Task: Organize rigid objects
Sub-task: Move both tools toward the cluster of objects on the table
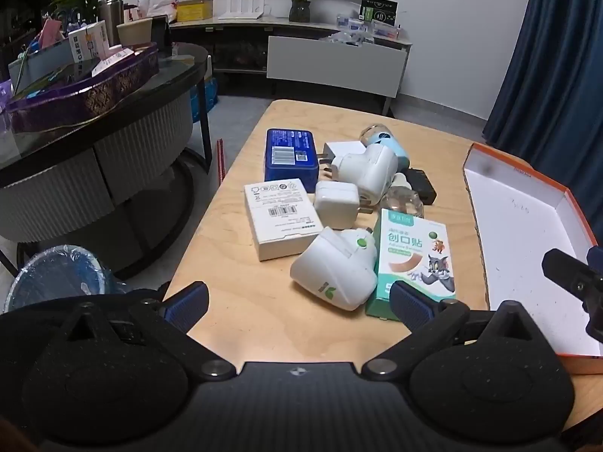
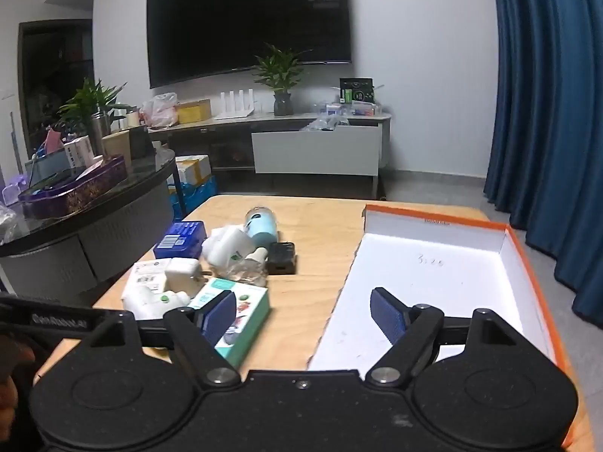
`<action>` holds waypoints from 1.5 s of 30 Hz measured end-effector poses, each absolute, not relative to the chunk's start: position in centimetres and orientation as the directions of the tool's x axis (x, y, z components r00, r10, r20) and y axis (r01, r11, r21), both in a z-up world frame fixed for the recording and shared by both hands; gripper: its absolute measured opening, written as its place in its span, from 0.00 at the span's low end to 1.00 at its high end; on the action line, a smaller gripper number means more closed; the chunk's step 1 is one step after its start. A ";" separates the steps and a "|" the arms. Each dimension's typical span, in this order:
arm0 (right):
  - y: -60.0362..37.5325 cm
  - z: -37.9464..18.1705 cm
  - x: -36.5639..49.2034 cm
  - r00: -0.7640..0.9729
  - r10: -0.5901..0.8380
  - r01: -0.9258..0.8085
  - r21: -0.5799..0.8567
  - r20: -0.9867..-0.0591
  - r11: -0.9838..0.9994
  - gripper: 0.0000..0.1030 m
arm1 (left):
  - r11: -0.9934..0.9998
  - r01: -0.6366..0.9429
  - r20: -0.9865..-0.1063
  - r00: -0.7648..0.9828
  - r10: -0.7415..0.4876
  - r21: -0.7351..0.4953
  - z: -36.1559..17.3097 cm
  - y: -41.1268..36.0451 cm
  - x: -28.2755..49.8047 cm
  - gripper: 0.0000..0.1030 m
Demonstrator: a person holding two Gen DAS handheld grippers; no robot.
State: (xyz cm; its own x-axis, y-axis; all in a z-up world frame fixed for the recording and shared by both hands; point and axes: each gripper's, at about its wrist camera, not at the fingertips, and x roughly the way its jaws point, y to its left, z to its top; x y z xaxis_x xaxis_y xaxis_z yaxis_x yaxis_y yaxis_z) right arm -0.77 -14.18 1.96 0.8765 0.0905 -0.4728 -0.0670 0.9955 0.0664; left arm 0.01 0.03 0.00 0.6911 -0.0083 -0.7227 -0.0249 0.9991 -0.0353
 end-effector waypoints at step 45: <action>-11.0 0.4 3.3 0.795 0.160 -0.064 0.181 -0.585 0.981 0.91 | 0.998 0.040 -0.738 0.672 -0.064 -0.050 -1.5 0.3 3.1 1.00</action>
State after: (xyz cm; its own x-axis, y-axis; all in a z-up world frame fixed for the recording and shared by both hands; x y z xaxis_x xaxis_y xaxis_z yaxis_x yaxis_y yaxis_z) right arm 3.28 -11.00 0.40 0.7948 0.1600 -0.5854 -0.0638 0.9813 0.1815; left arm 3.11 0.31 -1.46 0.6715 -0.0636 -0.7383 0.0396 0.9980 -0.0499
